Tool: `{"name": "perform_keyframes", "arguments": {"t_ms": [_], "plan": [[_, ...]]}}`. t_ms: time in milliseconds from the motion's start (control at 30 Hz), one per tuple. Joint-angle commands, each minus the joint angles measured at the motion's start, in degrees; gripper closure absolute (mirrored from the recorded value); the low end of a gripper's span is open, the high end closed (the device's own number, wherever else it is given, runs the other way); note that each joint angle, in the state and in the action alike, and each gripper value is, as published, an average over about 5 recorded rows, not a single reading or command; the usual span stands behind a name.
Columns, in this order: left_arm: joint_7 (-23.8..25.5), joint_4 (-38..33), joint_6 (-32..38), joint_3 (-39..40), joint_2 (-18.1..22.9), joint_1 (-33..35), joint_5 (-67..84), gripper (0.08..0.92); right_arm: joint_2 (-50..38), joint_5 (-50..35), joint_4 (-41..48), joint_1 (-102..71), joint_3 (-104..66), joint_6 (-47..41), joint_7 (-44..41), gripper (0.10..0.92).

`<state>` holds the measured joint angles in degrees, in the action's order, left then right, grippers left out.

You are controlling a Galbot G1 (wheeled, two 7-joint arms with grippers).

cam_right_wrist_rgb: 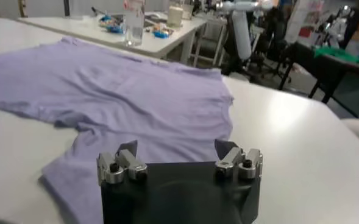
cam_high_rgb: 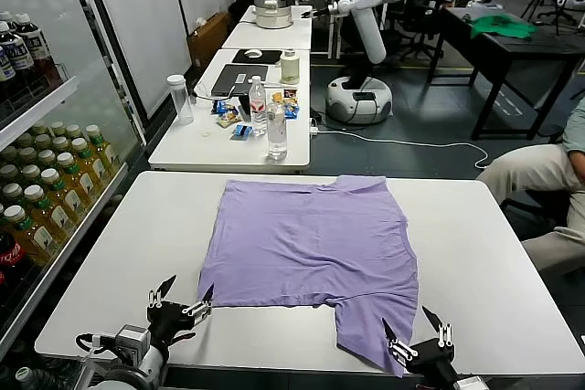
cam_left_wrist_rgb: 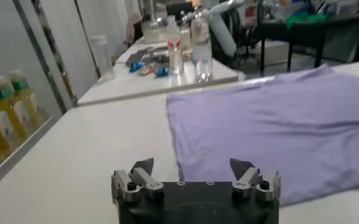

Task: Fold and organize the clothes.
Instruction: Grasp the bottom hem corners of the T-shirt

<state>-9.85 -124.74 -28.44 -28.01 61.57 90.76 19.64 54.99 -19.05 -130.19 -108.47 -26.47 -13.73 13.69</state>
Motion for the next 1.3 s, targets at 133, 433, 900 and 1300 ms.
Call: {"name": "perform_keyframes", "arguments": {"t_ms": [133, 433, 900, 1300], "plan": [[-1.25, 3.27, -2.58, 0.63, 0.01, 0.81, 1.27, 0.177, -0.2, -0.87, -0.19, -2.71, -0.02, -0.06, 0.57, 0.203], [-0.89, 4.09, -2.44, -0.18, 0.6, -0.17, 3.44, 0.177, 0.31, -3.45, 1.59, -1.88, 1.17, 0.39, 0.66, 0.216], [0.09, 3.43, -2.03, 0.64, 1.08, 0.36, 5.32, 0.51, 0.72, -12.58, 4.22, -0.12, 3.2, 0.05, -0.09, 0.586], [0.33, 0.59, -0.64, 0.31, 0.88, 1.31, 5.41, 0.839, -0.18, -12.54, 0.76, -0.65, -0.85, 1.63, -2.39, 0.901]]}}
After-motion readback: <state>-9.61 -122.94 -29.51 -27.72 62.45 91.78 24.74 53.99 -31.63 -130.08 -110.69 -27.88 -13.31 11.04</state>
